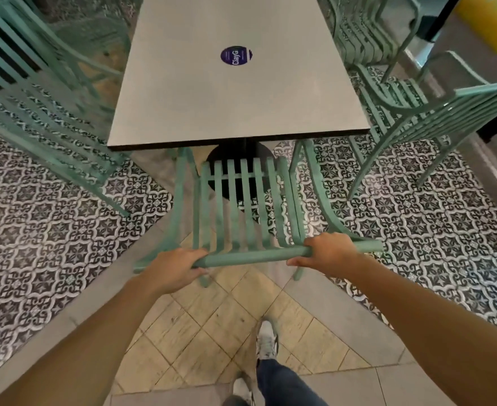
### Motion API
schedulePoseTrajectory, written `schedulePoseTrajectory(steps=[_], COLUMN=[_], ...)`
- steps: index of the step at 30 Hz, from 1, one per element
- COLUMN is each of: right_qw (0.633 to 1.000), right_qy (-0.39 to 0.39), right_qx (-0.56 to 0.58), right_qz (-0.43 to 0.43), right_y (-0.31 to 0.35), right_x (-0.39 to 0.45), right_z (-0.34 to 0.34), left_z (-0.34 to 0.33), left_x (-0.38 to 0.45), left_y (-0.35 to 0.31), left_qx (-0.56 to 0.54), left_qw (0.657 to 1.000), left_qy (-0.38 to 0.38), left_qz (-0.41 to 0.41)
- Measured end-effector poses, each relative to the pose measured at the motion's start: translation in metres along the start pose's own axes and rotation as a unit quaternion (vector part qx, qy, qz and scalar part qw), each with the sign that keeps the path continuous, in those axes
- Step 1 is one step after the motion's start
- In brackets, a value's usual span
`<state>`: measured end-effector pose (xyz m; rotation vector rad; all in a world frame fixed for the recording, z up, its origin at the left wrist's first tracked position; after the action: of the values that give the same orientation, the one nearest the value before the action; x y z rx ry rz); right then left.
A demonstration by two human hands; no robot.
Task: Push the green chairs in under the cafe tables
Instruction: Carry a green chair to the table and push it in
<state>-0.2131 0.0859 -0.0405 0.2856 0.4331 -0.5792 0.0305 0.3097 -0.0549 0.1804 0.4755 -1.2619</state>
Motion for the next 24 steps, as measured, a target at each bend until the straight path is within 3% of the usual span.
schedulePoseTrajectory(steps=[24], right_qw=[0.999], right_qy=[0.019], right_qx=[0.042], right_qz=[-0.011], right_y=[-0.003], right_x=[0.103], right_z=[0.059], left_z=[0.050], left_x=[0.090], left_y=[0.070], left_qx=[-0.039], left_qw=[0.999], left_qy=[0.007], left_qz=[0.005])
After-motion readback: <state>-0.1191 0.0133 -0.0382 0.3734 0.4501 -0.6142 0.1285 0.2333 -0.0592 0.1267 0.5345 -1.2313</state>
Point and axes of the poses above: each hand's wrist, its own x-axis towards the middle knuckle, its own z-axis out of the back of the hand, y = z × x, the point moved 3 cm from there along x, towards the middle knuckle, and after that the axes turned 9 degrees about x, right-handed, at the moved point
